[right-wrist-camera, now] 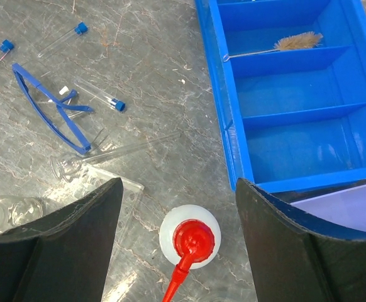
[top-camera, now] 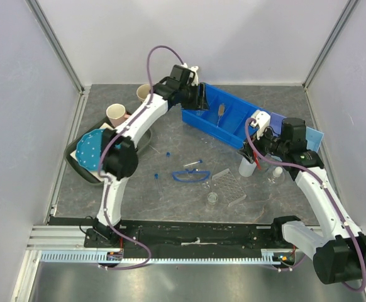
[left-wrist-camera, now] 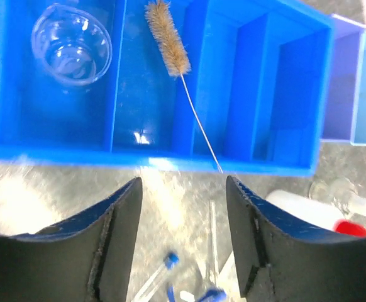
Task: Organize the chemistry lab equipment
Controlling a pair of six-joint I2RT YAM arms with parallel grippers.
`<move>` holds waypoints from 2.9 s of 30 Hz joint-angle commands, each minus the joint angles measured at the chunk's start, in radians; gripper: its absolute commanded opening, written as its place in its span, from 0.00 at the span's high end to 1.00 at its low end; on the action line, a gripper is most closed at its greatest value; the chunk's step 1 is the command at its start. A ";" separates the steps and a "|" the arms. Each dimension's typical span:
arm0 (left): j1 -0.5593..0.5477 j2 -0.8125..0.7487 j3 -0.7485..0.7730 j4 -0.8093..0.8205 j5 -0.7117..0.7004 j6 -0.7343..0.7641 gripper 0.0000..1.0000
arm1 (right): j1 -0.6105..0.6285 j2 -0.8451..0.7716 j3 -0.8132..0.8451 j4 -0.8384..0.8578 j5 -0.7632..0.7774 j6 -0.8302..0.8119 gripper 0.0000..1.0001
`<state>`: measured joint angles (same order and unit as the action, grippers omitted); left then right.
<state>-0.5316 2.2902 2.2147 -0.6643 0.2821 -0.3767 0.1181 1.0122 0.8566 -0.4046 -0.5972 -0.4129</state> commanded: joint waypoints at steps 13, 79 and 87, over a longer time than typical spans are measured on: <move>0.031 -1.239 -1.206 0.416 -0.400 0.209 0.00 | -0.031 0.060 0.080 -0.143 -0.107 -0.179 0.13; 0.042 -1.641 -1.518 0.249 -0.343 0.256 0.05 | 0.074 0.587 0.732 -0.421 0.277 -0.096 0.69; 0.042 -1.626 -1.520 0.247 -0.362 0.262 0.05 | 0.071 0.888 1.025 -0.395 0.333 -0.075 0.68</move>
<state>-0.4896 0.6628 0.6968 -0.4255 -0.0525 -0.1608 0.1905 1.8004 1.7748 -0.8200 -0.3000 -0.5007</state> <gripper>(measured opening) 0.953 0.645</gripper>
